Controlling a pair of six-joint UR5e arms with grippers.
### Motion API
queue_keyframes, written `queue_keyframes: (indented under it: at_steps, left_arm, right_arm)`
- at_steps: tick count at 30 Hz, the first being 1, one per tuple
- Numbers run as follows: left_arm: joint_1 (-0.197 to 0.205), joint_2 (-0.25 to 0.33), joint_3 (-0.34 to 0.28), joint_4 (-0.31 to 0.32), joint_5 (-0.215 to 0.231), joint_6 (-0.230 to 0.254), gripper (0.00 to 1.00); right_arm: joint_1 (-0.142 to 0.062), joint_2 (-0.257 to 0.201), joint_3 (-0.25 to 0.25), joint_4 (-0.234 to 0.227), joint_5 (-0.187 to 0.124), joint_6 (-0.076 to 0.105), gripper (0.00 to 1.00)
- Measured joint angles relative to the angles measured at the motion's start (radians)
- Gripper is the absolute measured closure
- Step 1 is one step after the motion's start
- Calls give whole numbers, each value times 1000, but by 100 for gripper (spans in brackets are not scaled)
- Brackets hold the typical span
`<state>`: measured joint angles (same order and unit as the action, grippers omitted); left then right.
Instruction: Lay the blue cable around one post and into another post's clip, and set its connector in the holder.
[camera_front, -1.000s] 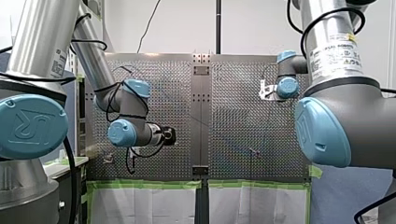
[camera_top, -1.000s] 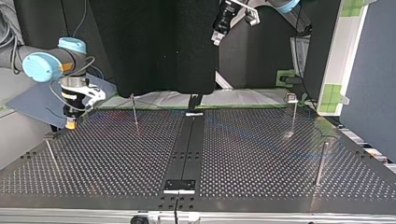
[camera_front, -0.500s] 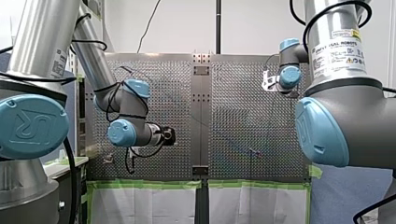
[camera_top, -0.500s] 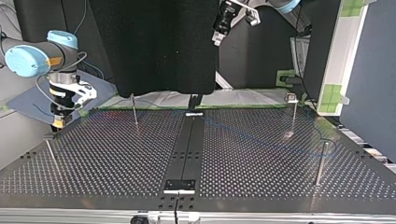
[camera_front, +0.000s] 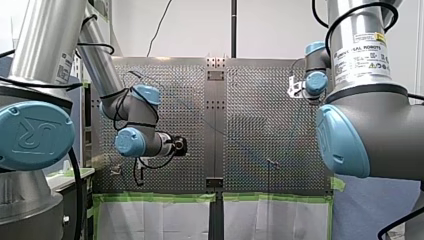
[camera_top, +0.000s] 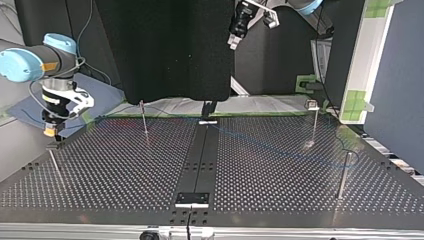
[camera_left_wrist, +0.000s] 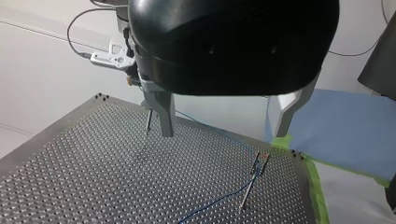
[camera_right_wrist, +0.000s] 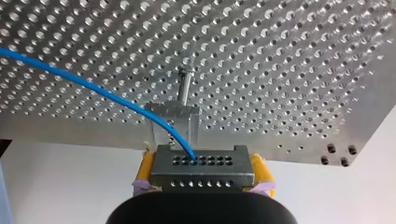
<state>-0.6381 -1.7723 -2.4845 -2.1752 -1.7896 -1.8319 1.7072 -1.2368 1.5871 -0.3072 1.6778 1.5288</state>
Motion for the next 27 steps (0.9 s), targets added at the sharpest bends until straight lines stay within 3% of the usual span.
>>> queue_keyframes:
  at_steps: [4,15,20,27]
  left_arm:
    - [2,0,0,-4,0,0,0]
    - [4,0,9,-19,2,-2,0]
    - [4,0,9,-27,1,-1,0]
    - [4,0,10,-29,-1,6,0]
  right_arm:
    - [-15,1,0,-10,-25,-10,100]
    - [-70,10,-2,-26,-112,-1,100]
    - [-95,47,-21,-14,-162,-13,100]
    - [-123,80,-47,-23,-235,-17,100]
